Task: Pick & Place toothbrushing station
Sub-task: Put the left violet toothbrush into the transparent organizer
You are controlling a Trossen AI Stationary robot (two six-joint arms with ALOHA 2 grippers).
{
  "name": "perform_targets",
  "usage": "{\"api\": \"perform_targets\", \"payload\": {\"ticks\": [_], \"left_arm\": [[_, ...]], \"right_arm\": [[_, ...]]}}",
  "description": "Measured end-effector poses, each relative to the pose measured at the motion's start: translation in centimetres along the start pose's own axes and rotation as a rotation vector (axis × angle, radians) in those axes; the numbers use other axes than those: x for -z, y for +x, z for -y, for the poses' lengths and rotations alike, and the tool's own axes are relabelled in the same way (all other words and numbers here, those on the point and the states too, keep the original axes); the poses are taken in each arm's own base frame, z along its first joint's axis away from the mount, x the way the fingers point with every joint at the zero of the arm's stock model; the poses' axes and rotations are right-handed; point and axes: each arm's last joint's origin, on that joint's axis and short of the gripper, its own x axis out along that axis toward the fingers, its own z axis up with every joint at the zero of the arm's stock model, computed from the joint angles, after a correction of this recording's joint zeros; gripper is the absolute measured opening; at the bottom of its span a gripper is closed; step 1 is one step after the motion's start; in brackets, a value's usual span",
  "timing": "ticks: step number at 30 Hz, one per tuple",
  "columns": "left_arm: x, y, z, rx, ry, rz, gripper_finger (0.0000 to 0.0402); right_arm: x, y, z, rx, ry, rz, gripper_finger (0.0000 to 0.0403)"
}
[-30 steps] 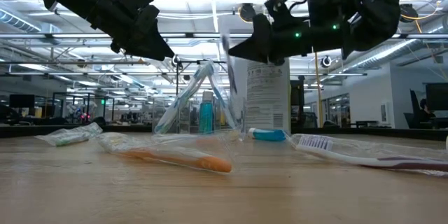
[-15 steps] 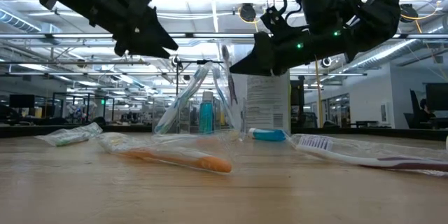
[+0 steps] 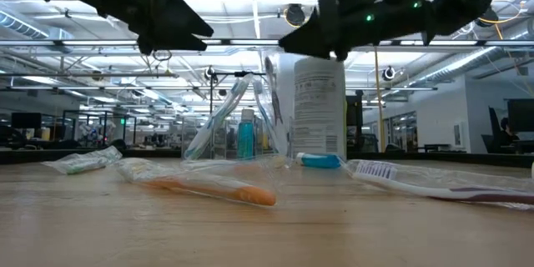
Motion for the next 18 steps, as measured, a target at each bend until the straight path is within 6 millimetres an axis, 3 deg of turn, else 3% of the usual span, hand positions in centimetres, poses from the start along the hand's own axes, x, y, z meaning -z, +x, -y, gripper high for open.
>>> {"api": "perform_targets", "payload": {"ticks": [4,9,13,18], "left_arm": [[0.2,-0.6,1.0,-0.021,0.042,0.004,0.0228],[-1.1,-1.6,2.8,0.002,-0.004,-0.071,0.0228],[-2.1,-2.7,3.6,-0.024,-0.152,-0.175,0.0228],[-1.5,-3.5,4.0,-0.014,-0.365,-0.311,0.0228]], "right_arm": [[-1.4,-0.8,0.0,-0.006,-0.025,0.046,0.017],[-2.6,-1.4,0.2,-0.001,-0.092,0.093,0.0171],[-3.3,-1.7,0.5,0.013,-0.154,0.126,0.0171],[-3.9,-1.8,1.0,0.042,-0.209,0.176,0.0171]]}}
